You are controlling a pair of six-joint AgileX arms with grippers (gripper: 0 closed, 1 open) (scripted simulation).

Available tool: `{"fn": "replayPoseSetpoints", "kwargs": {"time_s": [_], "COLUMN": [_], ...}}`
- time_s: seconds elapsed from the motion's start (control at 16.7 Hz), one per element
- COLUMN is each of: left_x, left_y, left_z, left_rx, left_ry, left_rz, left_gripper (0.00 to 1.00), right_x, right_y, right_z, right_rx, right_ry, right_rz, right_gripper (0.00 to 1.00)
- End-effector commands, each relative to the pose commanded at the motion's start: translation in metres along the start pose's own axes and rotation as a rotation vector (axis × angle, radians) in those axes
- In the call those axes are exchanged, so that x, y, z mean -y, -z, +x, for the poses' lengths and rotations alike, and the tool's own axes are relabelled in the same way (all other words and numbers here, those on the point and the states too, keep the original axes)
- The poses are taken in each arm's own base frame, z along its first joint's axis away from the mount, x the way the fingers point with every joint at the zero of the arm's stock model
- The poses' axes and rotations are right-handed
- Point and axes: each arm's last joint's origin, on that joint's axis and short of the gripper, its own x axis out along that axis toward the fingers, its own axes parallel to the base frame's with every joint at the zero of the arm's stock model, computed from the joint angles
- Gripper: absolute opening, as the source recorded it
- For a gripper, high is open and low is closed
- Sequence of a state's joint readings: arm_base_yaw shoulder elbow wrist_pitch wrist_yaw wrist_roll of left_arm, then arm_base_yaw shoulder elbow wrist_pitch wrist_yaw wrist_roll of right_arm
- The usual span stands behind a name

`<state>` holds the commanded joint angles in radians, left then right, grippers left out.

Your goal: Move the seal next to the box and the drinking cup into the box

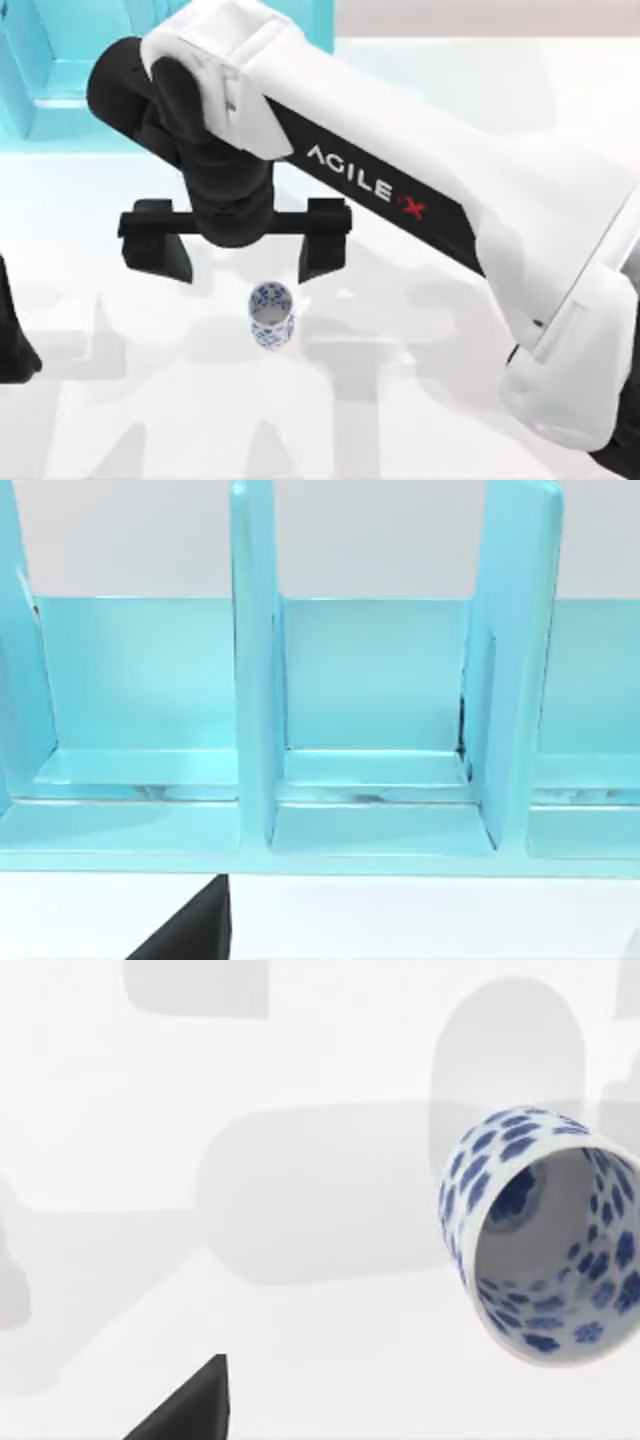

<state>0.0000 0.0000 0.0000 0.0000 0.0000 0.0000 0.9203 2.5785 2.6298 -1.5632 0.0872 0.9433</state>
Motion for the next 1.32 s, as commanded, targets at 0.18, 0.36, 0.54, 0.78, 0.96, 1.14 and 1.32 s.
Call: {"fn": "replayPoseSetpoints", "kwargs": {"time_s": [0.18,0.36,0.54,0.78,0.96,1.14,1.32], "left_x": [0.000,0.000,0.000,0.000,0.000,0.000,0.000], "left_y": [0.000,0.000,0.000,0.000,0.000,0.000,0.000], "left_z": [0.000,0.000,0.000,0.000,0.000,0.000,0.000], "left_rx": [0.000,0.000,0.000,0.000,0.000,0.000,0.000], "left_ry": [0.000,0.000,0.000,0.000,0.000,0.000,0.000], "left_rz": [0.000,0.000,0.000,0.000,0.000,0.000,0.000], "left_gripper": [1.00,1.00,1.00,1.00,1.00,1.00,1.00], "right_x": [-0.002,-0.002,-0.001,-0.001,-0.001,-0.001,-0.001], "right_y": [-0.002,-0.001,0.001,0.002,0.002,0.002,0.002], "right_z": [0.019,0.051,0.073,0.077,0.077,0.077,0.077], "right_rx": [0.004,-0.004,0.000,0.000,0.000,0.000,0.000], "right_ry": [-0.004,0.006,0.001,0.001,0.001,0.001,0.001], "right_rz": [-0.001,-0.002,-0.001,-0.001,-0.001,-0.001,-0.001], "right_gripper": [1.00,1.00,1.00,1.00,0.85,0.62,0.40]}}
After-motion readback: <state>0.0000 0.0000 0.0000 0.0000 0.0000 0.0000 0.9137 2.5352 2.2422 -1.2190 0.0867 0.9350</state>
